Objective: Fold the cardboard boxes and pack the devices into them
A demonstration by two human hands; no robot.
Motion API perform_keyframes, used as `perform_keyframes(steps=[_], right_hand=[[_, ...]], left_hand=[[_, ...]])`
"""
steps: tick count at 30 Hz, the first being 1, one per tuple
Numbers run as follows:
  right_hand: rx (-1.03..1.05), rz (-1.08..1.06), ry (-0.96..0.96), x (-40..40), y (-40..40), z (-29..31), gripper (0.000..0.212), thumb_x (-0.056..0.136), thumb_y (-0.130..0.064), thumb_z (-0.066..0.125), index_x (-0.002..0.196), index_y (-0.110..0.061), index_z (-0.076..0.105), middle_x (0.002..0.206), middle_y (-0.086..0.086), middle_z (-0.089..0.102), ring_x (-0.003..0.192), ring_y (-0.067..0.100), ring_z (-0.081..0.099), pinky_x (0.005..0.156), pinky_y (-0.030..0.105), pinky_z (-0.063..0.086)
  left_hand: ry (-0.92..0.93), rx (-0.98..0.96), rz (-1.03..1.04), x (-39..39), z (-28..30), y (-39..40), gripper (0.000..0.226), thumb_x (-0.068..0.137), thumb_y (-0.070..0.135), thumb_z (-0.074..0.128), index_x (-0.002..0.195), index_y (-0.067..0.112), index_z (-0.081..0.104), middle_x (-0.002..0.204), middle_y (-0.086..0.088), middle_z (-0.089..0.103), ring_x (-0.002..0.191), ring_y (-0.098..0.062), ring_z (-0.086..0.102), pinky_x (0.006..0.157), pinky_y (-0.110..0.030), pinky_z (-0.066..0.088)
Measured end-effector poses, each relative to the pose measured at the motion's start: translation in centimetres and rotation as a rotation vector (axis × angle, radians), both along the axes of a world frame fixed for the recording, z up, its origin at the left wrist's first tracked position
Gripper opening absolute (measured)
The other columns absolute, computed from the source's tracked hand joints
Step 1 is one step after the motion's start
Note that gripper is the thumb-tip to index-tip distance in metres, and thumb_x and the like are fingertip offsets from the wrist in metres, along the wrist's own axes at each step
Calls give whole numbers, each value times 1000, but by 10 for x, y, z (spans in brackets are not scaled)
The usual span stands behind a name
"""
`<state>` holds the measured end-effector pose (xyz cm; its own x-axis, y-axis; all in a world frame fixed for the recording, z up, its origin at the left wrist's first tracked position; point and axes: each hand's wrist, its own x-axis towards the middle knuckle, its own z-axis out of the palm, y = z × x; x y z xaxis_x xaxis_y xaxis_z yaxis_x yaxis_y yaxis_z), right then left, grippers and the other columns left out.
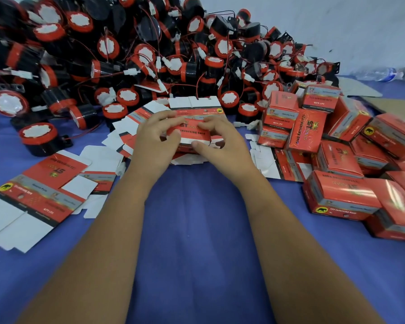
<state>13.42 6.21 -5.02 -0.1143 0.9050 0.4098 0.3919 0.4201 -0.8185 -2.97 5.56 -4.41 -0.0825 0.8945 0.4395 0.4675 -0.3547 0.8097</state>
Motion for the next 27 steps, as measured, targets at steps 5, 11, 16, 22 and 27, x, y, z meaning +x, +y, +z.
perform_keyframes(steps=[5, 11, 16, 22, 27], right_hand=[[28, -35, -41, 0, 2, -1, 40, 83, -22, 78, 121, -17, 66, 123, -13, 55, 111, 1, 51, 95, 7, 39], [70, -138, -125, -2, 0, 2, 29, 91, -27, 69, 119, -19, 64, 113, -15, 60, 105, 9, 56, 90, 30, 49], [77, -155, -75, -3, -1, 6, 24, 94, -28, 65, 117, -20, 65, 115, -9, 66, 107, 9, 58, 90, 32, 51], [17, -110, 31, -1, -2, 5, 25, 93, -15, 63, 114, -27, 60, 115, -13, 64, 102, 9, 61, 87, 33, 55], [-1, -150, 49, 0, 0, 2, 13, 86, -13, 69, 96, -20, 65, 105, -10, 66, 95, 14, 65, 83, 44, 56]], left_hand=[[-52, -19, -35, 1, -1, 0, 45, 90, -2, 55, 128, 20, 66, 131, 17, 47, 132, -8, 41, 93, -8, 40], [27, 62, -54, 1, -3, -2, 35, 95, 6, 61, 128, 20, 66, 136, 12, 52, 126, -1, 45, 90, 3, 33], [-169, 24, -81, 0, -2, -4, 25, 98, 20, 63, 121, 26, 65, 117, 16, 64, 109, 7, 58, 86, -11, 50], [-186, 30, -74, 0, -3, -2, 26, 92, 11, 69, 102, 35, 70, 124, 19, 60, 125, -1, 53, 109, -36, 45], [-12, 134, -74, 3, -5, -5, 33, 82, 3, 74, 107, 24, 71, 129, 10, 55, 118, 17, 45, 90, -1, 39]])
